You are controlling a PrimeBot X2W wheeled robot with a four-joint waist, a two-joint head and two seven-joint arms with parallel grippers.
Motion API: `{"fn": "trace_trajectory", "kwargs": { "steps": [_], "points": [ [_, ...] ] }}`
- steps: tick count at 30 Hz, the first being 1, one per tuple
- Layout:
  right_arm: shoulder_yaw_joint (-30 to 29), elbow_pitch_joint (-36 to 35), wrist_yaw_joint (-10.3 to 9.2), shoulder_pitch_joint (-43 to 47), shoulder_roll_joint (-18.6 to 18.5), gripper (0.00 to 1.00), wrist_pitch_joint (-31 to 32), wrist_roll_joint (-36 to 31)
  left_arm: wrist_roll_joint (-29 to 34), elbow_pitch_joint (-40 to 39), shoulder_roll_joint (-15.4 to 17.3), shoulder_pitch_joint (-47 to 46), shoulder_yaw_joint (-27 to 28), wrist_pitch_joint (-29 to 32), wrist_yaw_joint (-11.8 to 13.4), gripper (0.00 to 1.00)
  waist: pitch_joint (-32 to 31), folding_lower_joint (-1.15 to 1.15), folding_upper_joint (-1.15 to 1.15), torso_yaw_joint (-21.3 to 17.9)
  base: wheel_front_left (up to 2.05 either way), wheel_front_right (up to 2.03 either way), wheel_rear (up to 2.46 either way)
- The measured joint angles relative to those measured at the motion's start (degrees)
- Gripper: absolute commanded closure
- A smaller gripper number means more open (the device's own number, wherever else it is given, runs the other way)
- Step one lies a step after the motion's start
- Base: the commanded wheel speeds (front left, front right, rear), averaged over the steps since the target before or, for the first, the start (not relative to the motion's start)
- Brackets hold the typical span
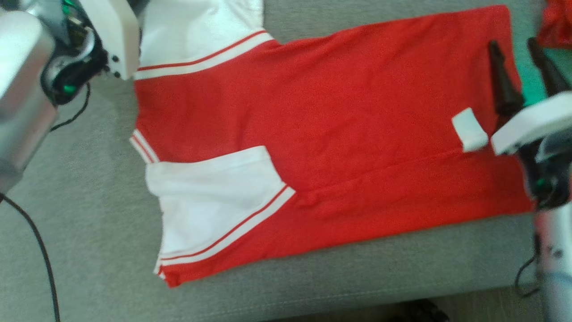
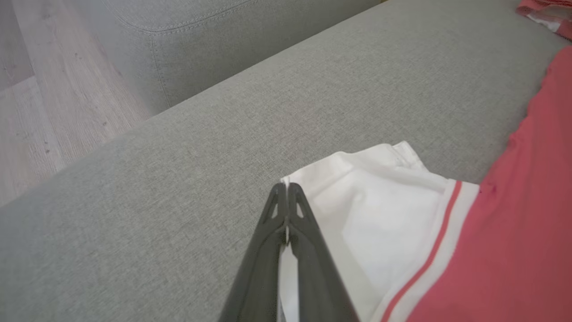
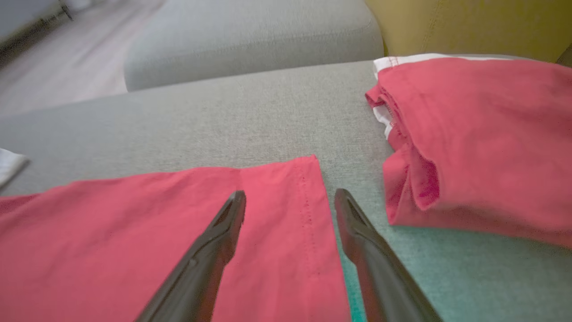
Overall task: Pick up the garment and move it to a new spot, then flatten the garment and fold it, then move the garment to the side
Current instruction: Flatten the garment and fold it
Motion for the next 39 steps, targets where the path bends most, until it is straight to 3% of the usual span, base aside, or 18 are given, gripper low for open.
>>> {"fn": "trace_trajectory", "kwargs": {
  "steps": [4, 9, 27, 31, 36, 39],
  "points": [
    [-2.1, 3.8, 0.0, -4.33, -1.88, 0.0, 8.43, -5.04, -0.01, -1.7, 0.14, -0.57, -2.53, -2.75, 0.0, 1.0, -0.78, 0.0, 0.0, 2.38, 0.0, 0.0, 0.0],
    [-2.37, 6.0, 0.0, -7.42, -2.21, 0.0, 14.8, -6.23, -1.24, -3.53, 0.33, -2.61, -5.48, -4.75, 0.0, 1.0, -1.15, 0.0, 0.0, 4.25, 0.0, 0.0, 0.0],
    [-3.52, 10.99, 0.0, -13.24, -2.47, 0.0, 16.84, -8.25, -4.15, -4.76, 0.82, -5.88, -10.61, -7.12, 0.0, 1.0, 0.05, 0.0, 0.0, 5.08, 0.0, 0.0, 0.0],
    [-3.36, 10.89, 0.0, -13.36, -2.45, 0.22, 16.86, -8.34, -4.16, -4.67, 1.02, -5.88, -11.15, -7.15, 0.0, 1.0, -0.15, 0.0, 0.0, 5.05, 0.0, 0.0, 0.0],
    [-4.07, 9.84, 0.0, -13.32, -2.16, 0.27, 17.72, -8.89, -4.65, -4.63, 1.19, -5.88, -11.26, -7.15, -0.01, 1.0, -0.23, 0.0, 0.0, 5.06, 0.0, 0.0, 0.0],
    [-5.19, 8.91, 0.0, -13.28, -1.72, 0.37, 18.84, -8.98, -4.66, -4.61, 1.23, -5.88, -11.29, -7.16, -0.01, 1.0, -0.13, 0.0, 0.0, 5.12, 0.0, 0.0, 0.0]
  ]
}}
